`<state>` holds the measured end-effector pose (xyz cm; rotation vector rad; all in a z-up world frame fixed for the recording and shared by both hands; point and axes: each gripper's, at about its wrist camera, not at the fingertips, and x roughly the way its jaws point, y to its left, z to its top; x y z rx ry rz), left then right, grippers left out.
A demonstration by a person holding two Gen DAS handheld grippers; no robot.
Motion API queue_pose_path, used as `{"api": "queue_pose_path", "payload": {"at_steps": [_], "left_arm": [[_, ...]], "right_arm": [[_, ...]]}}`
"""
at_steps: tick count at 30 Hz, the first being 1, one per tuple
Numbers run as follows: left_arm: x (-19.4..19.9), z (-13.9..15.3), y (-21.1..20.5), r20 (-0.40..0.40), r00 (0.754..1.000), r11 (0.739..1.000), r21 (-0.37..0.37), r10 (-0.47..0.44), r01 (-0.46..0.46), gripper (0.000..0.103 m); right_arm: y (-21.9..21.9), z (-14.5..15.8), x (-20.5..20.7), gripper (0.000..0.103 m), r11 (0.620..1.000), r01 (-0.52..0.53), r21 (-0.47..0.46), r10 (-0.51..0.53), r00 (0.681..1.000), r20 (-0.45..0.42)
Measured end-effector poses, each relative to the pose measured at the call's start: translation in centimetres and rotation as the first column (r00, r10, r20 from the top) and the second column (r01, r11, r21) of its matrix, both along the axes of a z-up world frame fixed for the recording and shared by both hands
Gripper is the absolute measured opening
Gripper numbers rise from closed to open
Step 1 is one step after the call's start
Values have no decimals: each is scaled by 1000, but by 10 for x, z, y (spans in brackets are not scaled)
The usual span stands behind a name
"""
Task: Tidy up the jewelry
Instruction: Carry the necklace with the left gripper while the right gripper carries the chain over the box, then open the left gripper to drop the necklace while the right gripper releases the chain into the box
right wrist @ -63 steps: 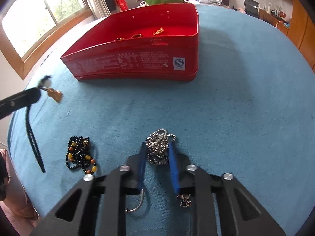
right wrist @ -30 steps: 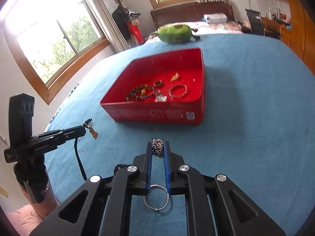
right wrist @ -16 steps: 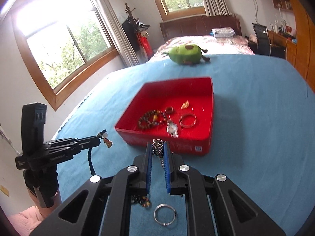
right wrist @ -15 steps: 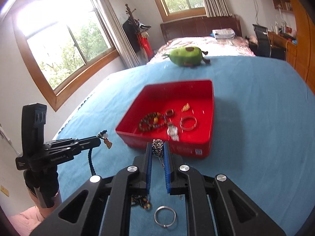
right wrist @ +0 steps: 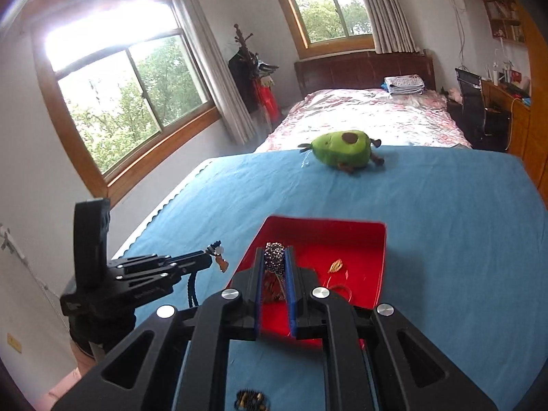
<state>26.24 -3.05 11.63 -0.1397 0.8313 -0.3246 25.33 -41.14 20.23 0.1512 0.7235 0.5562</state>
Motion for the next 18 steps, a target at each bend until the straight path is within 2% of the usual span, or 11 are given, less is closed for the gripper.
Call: {"api": "queue_pose_path", "payload": {"at_steps": [5, 11, 18], "left_arm": [[48, -16, -2, -39, 999, 1000, 2, 12, -12, 6], [92, -39, -9, -63, 998, 1000, 23, 19, -17, 6], [131, -70, -12, -112, 993, 998, 47, 42, -37, 6]], "right_arm": [[-1, -18, 42, 11, 999, 31, -21, -32, 998, -55], [-4, -55, 88, 11, 998, 50, -30, -53, 992, -114], [-5, -90, 124, 11, 996, 73, -46, -79, 983, -166]]}}
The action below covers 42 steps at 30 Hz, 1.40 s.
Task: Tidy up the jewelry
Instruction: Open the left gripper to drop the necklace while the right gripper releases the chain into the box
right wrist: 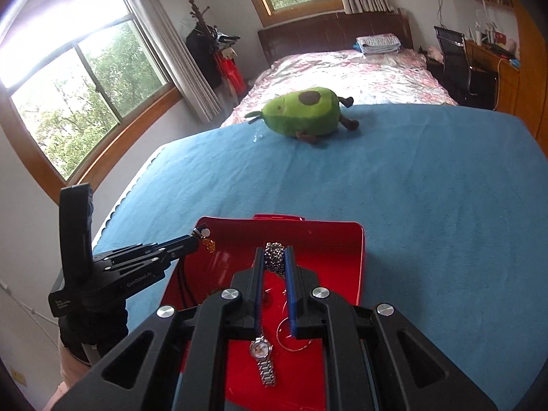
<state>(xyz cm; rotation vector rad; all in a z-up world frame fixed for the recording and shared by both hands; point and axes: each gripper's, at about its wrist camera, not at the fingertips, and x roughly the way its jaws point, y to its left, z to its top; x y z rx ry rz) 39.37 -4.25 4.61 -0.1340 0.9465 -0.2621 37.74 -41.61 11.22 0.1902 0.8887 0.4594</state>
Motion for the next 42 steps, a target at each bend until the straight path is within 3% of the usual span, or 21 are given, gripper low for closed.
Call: {"api": "queue_pose_path", "payload": {"at_steps": [13, 14, 15, 16, 23, 26, 34, 42], "left_arm": [[27, -33, -11, -61, 998, 999, 41, 0, 2, 8], [28, -34, -11, -64, 998, 999, 39, 1, 2, 13], [28, -34, -10, -69, 998, 1000, 31, 4, -1, 26], [28, -34, -10, -67, 998, 1000, 28, 7, -5, 29], [21, -33, -6, -48, 999, 999, 30, 16, -14, 29], [11, -30, -6, -37, 999, 1000, 28, 15, -14, 30], [-31, -20, -1, -4, 999, 999, 37, 39, -39, 48], [-84, -9, 4, 49, 997, 995, 75, 62, -65, 56]], "right_arm": [[11, -36, 23, 12, 1000, -11, -25, 9, 998, -67], [13, -39, 24, 15, 999, -12, -31, 9, 997, -75], [14, -42, 25, 19, 999, -9, -40, 6, 996, -85], [16, -44, 24, 20, 999, -8, -39, 4, 996, -90], [18, -54, 17, 20, 999, -13, -36, 10, 996, -89], [17, -55, 7, 20, 999, -21, -26, 18, 996, -84], [18, -51, -19, 21, 999, -38, -31, 36, 997, -67], [19, -49, -61, 22, 997, -36, -63, 32, 998, -51]]}}
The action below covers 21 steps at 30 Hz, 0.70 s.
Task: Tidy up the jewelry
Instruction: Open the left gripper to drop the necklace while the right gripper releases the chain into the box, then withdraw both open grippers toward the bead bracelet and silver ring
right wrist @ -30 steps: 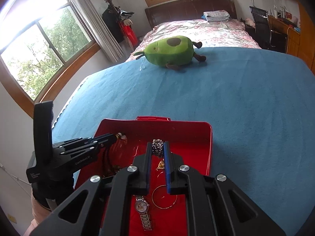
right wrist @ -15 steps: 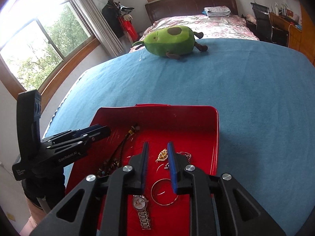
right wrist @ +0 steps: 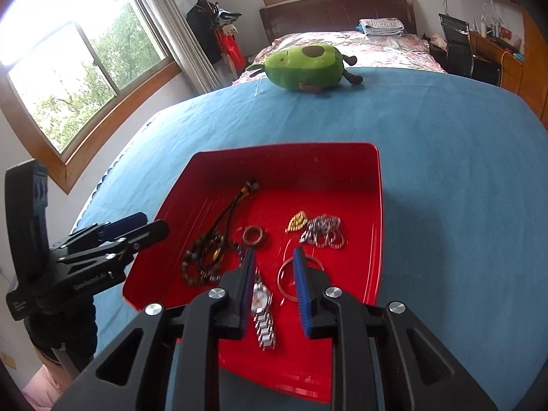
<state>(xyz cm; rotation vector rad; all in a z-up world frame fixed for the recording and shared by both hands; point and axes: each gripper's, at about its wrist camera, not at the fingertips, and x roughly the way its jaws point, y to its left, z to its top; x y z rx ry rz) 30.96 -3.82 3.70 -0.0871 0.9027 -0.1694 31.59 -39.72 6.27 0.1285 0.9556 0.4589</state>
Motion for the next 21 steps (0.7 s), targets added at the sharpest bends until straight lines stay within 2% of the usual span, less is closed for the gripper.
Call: {"api": "queue_pose_path", "payload": {"at_steps": [11, 14, 16, 17, 19, 20, 21], "left_arm": [[-67, 12, 8, 50, 998, 999, 28, 28, -29, 64], [-87, 13, 8, 66, 998, 1000, 24, 17, -19, 70], [-104, 13, 9, 81, 997, 1000, 18, 16, -18, 80], [-112, 13, 9, 86, 996, 1000, 14, 16, -17, 82], [-124, 13, 8, 94, 996, 1000, 6, 10, -10, 85], [-133, 13, 7, 101, 995, 1000, 0, 4, -4, 87], [-140, 13, 6, 107, 994, 1000, -3, 1, -1, 90]], "right_arm": [[3, 3, -55, 24, 999, 5, -40, -4, 1000, 27], [1, 2, -75, 34, 999, 2, -35, -1, 999, 36], [-3, 0, -91, 37, 1000, 10, -30, -8, 999, 49], [-5, -1, -100, 41, 1000, 14, -26, -13, 999, 52], [-7, -2, -113, 56, 1000, 22, -20, -20, 998, 60], [-9, -2, -122, 66, 999, 30, -23, -28, 997, 70], [-9, -2, -127, 70, 999, 35, -28, -33, 996, 81]]}}
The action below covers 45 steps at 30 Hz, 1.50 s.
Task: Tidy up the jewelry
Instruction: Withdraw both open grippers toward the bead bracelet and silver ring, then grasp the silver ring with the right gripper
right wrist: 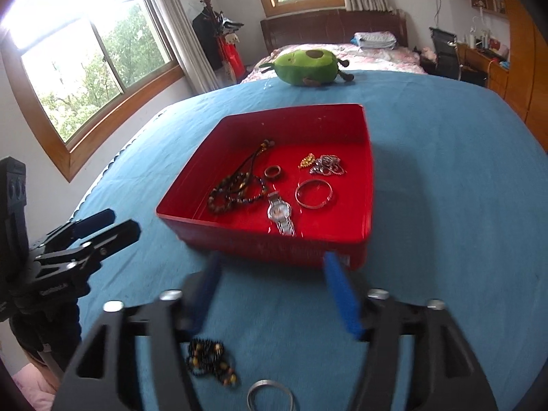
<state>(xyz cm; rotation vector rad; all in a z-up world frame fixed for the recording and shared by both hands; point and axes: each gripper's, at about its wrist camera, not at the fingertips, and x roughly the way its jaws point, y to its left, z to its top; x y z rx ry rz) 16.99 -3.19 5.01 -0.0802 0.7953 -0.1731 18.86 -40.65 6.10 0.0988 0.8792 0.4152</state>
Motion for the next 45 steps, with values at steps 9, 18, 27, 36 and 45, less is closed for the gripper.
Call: {"api": "queue_pose_path", "payload": {"at_steps": [9, 18, 27, 36, 45], "left_arm": [[-58, -3, -1, 17, 1000, 1000, 4, -4, 4, 96], [-94, -28, 17, -67, 998, 999, -45, 7, -10, 99], [-109, -47, 29, -108, 994, 998, -46, 35, -40, 99], [-114, -55, 34, -115, 992, 998, -29, 56, -59, 99], [-113, -58, 30, -114, 993, 999, -25, 34, -37, 99]], "right_arm": [[-2, -9, -59, 90, 999, -37, -6, 37, 999, -1], [-14, -29, -90, 91, 998, -56, 18, 58, 993, -106], [-23, -48, -101, 77, 999, -43, -20, 39, 985, -168], [-32, -71, -100, 52, 999, 10, 38, 1, 962, -273], [-36, -86, -95, 38, 996, 73, 61, -47, 936, -349]]}}
